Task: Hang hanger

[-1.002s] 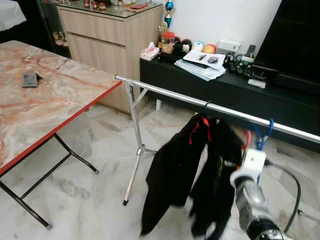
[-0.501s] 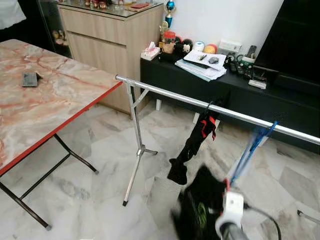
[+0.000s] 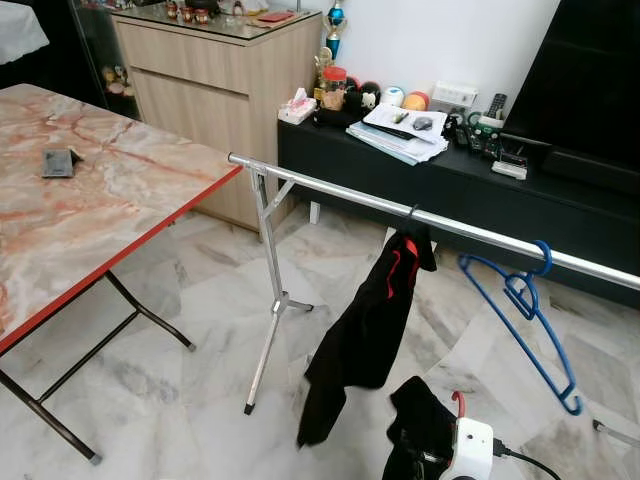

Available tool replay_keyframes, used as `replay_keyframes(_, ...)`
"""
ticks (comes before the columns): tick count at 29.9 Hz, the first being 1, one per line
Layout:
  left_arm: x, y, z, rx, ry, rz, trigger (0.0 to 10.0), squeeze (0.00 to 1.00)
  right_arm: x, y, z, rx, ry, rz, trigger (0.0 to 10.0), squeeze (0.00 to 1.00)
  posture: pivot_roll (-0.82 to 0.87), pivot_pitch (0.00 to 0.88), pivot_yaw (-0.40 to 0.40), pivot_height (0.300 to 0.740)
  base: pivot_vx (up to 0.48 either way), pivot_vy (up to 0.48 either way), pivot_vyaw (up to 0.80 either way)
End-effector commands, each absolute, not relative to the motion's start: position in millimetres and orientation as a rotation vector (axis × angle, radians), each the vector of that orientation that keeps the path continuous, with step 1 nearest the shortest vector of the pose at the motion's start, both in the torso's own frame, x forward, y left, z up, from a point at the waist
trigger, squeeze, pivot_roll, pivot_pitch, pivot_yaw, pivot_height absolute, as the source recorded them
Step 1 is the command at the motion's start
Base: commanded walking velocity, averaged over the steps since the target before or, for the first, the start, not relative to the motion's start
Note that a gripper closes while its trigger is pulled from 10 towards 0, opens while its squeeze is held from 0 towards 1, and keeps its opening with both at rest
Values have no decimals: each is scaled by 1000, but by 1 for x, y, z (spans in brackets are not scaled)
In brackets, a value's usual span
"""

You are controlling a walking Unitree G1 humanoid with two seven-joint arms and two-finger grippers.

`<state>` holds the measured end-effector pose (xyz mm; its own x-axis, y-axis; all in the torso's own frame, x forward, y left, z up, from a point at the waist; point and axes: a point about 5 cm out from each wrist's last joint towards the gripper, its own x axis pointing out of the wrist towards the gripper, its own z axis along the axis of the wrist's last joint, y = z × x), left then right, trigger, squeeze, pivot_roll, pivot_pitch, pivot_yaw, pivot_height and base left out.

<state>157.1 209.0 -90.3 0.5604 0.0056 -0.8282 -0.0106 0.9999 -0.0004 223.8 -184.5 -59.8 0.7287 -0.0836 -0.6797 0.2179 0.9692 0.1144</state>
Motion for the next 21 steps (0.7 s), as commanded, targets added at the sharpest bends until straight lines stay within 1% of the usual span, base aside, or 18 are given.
replay_keyframes(1,144,208,-96,-1,1025,-8,10000,0,207,-186,-71,210,808,-189,10000,0,52,49,-67,740,-255,0,0)
replay_keyframes(7,142,211,-96,2,1030,-9,10000,0,198,-189,-75,207,838,-201,10000,0,51,38,-65,740,-295,0,0)
replay_keyframes(13,143,207,-96,2,1028,-17,10000,0,188,-192,-80,243,868,-236,10000,0,51,32,-63,740,-354,0,0)
replay_keyframes(18,143,205,-97,2,1028,-22,10000,0,188,-192,-80,264,868,-249,10000,0,50,32,-62,740,-361,0,-761)
replay_keyframes(21,143,205,-97,3,1029,-23,10000,0,189,-192,-80,255,864,-240,10000,0,51,34,-62,740,-360,0,0)
